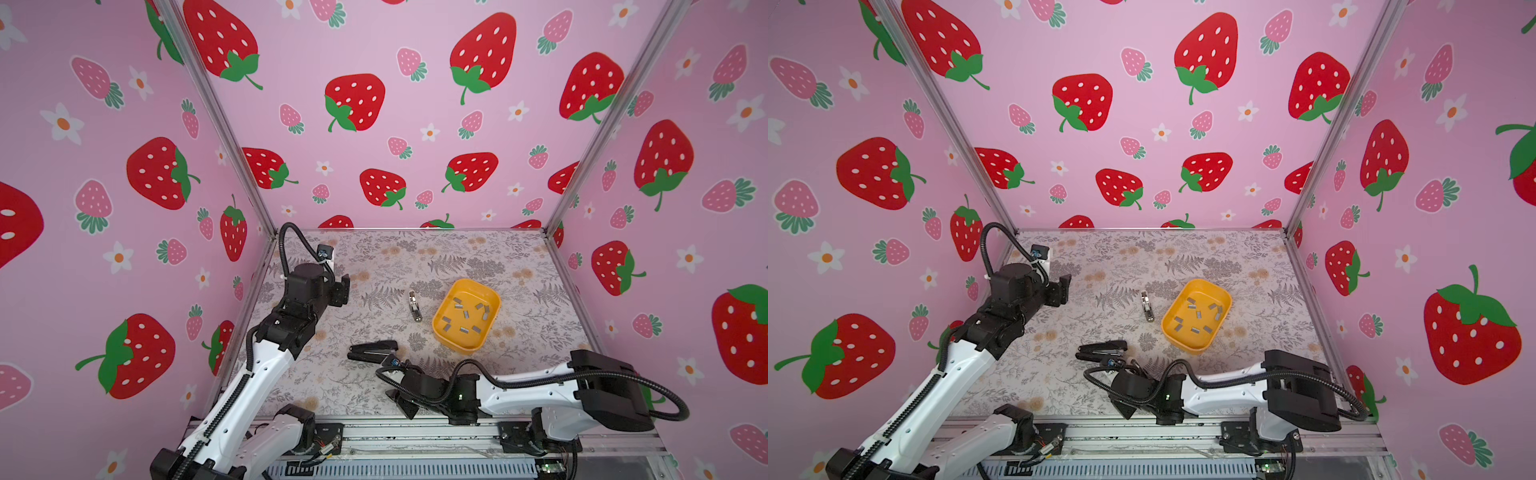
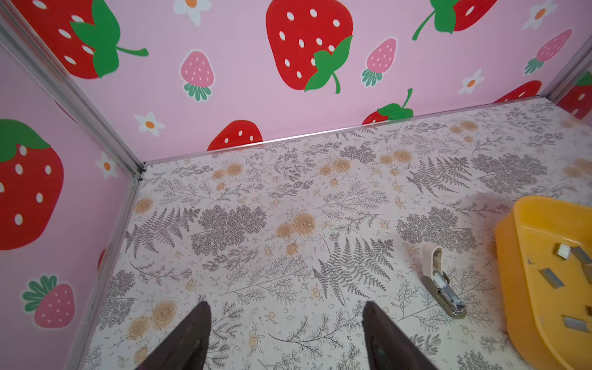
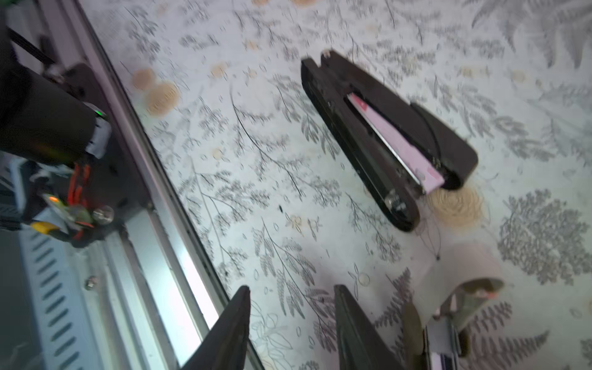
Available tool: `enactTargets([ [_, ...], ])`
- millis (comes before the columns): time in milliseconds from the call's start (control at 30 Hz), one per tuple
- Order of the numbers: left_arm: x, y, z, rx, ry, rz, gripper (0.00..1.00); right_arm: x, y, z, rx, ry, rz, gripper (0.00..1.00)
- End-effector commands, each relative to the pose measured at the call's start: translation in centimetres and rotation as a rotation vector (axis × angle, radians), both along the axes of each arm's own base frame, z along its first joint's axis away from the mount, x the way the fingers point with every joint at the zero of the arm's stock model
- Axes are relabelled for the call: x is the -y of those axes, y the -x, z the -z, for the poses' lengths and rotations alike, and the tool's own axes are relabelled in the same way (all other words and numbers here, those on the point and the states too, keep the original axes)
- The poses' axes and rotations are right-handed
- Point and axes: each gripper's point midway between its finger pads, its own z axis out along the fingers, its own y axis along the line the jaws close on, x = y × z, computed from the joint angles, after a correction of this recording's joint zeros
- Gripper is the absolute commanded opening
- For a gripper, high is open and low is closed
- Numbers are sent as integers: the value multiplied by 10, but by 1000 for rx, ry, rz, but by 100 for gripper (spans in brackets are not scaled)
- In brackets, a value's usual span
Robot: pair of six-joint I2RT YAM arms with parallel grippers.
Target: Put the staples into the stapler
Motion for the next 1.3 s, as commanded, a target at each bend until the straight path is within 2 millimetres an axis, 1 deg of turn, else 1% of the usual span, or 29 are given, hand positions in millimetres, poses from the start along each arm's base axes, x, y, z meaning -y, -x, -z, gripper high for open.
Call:
enactTargets([
  [0, 5, 2, 1, -10, 75, 5, 75, 22, -15, 27, -24, 53, 119, 43],
  [67, 7, 3, -1, 7, 84, 18, 75, 35, -26, 38, -22, 81, 169, 41],
  [133, 9, 3, -6, 31, 84, 32, 76, 48, -37, 43, -9, 97, 214, 41],
  [233, 11, 2, -12, 46, 85, 45, 77, 60, -51, 48, 9, 110, 253, 41],
  [300, 15, -1, -15, 45, 83, 67, 77, 64, -55, 53, 21, 123, 264, 40],
  [333, 18, -3, -17, 45, 82, 80, 76, 72, -69, 55, 29, 135, 314, 39],
  [400, 23, -6, -20, 45, 75, 108, 77, 76, -77, 55, 49, 141, 336, 38],
  [467, 27, -9, -24, 50, 62, 135, 77, 67, -76, 48, 67, 112, 296, 38],
  [600, 28, -12, -29, 64, 43, 145, 78, 32, -60, 21, 108, -7, 139, 47],
  [633, 28, -13, -30, 68, 42, 147, 78, 22, -49, 16, 114, -31, 80, 49],
  [667, 29, -13, -30, 69, 42, 149, 78, 15, -45, 14, 120, -45, 54, 50],
  [700, 29, -14, -29, 69, 42, 155, 79, 9, -46, 12, 128, -53, 50, 51],
  [900, 30, -16, -27, 59, 48, 157, 79, -13, -59, 26, 177, -4, 36, 51],
  [933, 29, -16, -27, 58, 49, 157, 79, -12, -73, 32, 169, 3, 57, 51],
  [1000, 30, -16, -27, 59, 50, 160, 79, -15, -79, 38, 171, 10, 57, 51],
  [1067, 28, -17, -28, 61, 47, 157, 79, -20, -80, 39, 183, -5, 37, 51],
  [1167, 29, -18, -32, 66, 39, 166, 80, -26, -78, 39, 198, -20, -4, 39],
  [1200, 31, -18, -34, 69, 34, 181, 81, -27, -76, 39, 203, -28, -26, 38],
  [1267, 37, -20, -42, 81, 22, 222, 82, -25, -76, 41, 216, -38, -31, 39],
])
